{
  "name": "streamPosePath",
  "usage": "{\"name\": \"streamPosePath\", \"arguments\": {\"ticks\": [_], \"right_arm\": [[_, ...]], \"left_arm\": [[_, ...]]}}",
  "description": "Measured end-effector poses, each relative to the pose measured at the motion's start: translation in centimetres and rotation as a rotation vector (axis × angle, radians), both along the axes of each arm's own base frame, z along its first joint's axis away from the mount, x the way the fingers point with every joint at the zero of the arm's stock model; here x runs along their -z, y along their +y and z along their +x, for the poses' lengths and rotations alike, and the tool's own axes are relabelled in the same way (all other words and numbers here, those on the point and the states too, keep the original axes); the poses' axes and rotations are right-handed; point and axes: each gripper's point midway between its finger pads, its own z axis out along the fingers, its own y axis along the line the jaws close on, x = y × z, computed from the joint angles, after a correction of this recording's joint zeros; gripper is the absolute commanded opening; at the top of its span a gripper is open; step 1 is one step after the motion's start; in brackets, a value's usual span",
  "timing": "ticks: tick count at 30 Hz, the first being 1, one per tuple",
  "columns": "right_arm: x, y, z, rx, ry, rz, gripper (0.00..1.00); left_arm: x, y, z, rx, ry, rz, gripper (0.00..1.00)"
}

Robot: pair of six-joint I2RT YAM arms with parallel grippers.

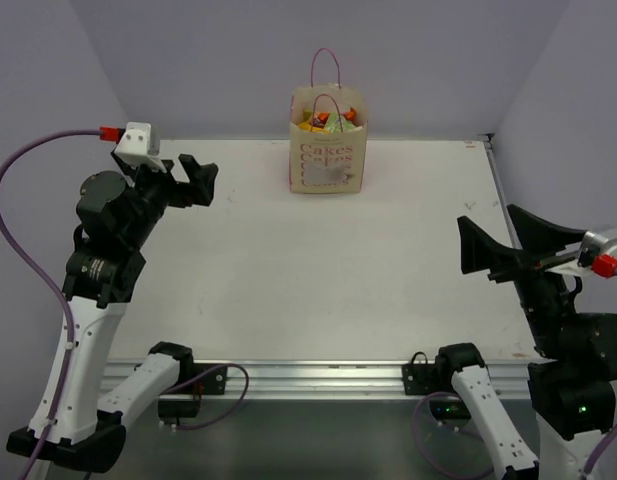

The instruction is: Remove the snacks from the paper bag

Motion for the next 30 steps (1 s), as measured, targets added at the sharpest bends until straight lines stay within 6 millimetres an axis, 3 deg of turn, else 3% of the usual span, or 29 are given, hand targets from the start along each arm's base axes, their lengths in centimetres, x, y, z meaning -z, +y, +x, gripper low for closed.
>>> {"name": "streamPosePath", "arguments": {"ticks": [8, 13, 17, 22, 27, 30], "right_arm": [[1.4, 1.2, 3.0, -0.043, 0.12, 0.026, 0.99], [3.3, 2.8, 8.1, -0.085, 0.288, 0.051, 0.99], [4.7, 4.0, 14.3, -0.085, 0.444, 0.071, 0.99], [5.9, 5.4, 24.2, -0.066, 0.599, 0.066, 0.98], [10.0, 6.3, 33.4, -0.012, 0.736, 0.042, 0.81], [12.2, 6.9, 37.5, 0.015, 0.778, 0.027, 0.78]], "left_arm": [[2.1, -1.2, 2.0, 0.036, 0.066, -0.012, 1.0], [4.9, -1.2, 2.7, 0.025, 0.129, 0.002, 1.0], [6.5, -0.9, 2.8, 0.011, 0.162, 0.013, 1.0], [8.0, -0.8, 2.3, 0.009, 0.183, 0.02, 1.0], [8.9, -0.8, 1.9, 0.01, 0.202, 0.024, 1.0], [9.6, -0.8, 1.9, 0.01, 0.216, 0.026, 1.0]]}}
